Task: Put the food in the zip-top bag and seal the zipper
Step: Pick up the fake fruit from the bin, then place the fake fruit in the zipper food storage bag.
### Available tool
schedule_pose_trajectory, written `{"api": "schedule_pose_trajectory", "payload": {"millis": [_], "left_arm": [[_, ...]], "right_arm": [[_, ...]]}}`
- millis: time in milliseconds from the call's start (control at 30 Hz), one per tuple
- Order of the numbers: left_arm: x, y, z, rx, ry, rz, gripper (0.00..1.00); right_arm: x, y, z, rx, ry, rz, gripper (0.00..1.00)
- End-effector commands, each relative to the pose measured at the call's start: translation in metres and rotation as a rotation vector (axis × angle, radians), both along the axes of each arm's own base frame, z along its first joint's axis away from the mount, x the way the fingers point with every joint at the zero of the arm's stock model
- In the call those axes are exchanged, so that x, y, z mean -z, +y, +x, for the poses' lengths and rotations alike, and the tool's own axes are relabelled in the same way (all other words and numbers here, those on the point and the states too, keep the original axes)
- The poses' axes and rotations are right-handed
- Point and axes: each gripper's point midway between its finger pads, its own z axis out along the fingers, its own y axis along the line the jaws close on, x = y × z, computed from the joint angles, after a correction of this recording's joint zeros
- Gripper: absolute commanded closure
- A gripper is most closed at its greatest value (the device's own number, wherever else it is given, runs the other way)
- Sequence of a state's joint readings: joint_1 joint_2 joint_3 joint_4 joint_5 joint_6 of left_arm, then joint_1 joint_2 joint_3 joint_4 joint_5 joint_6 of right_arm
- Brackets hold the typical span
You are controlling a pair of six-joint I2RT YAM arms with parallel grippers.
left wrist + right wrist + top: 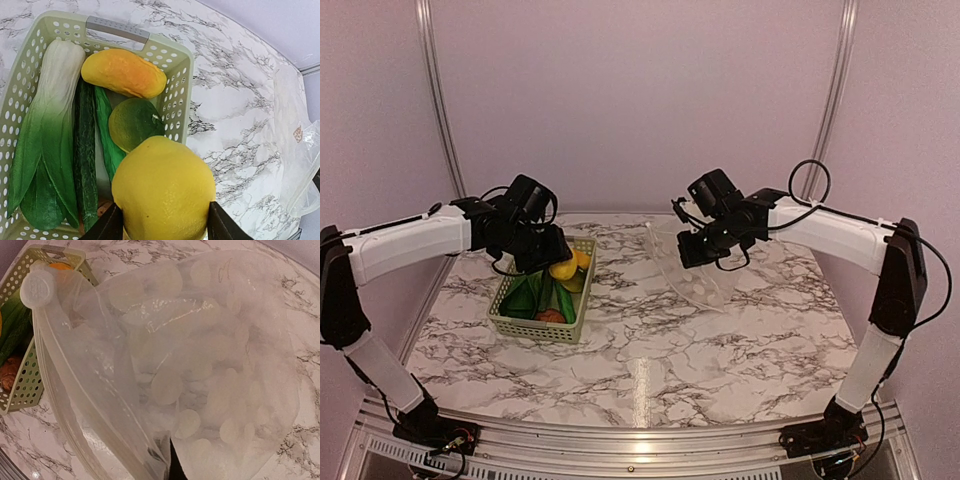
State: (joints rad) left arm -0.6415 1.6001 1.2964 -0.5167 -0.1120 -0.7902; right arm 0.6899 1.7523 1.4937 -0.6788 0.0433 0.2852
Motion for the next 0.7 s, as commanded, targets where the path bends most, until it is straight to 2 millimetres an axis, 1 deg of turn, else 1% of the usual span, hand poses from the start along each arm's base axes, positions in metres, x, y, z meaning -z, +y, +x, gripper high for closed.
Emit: {"api": "schedule_pose_trajectory", "payload": {"millis": [0, 200, 300, 400, 533, 667], "left_arm": [[-0.041, -0.012, 0.0, 0.081, -0.13, -0.101, 0.49], [-0.092, -0.045, -0.004, 0.204, -0.287, -0.344, 0.5], [-0.117, -0.064, -0.011, 0.289, -0.353, -0.459, 0.5], [-0.136, -0.083, -0.02, 0.369, -0.402, -0.538, 0.5], [-0.147, -0.109, -0.034, 0.46, -0.424, -0.615, 0.5], [-0.145, -0.132, -0.043, 0.524, -0.41, -0.657, 0.51]], "right_arm": [[-0.016, 0.019, 0.003, -0.035, 0.006, 0.062, 1.0], [-0.022, 0.033, 0.003, -0.06, 0.023, 0.101, 1.0], [-0.023, 0.039, 0.001, -0.071, 0.035, 0.125, 1.0], [-0.026, 0.043, -0.001, -0.07, 0.046, 0.152, 1.0], [-0.029, 0.049, -0.002, -0.063, 0.062, 0.197, 1.0], [-0.035, 0.056, 0.0, -0.038, 0.076, 0.252, 1.0]]}}
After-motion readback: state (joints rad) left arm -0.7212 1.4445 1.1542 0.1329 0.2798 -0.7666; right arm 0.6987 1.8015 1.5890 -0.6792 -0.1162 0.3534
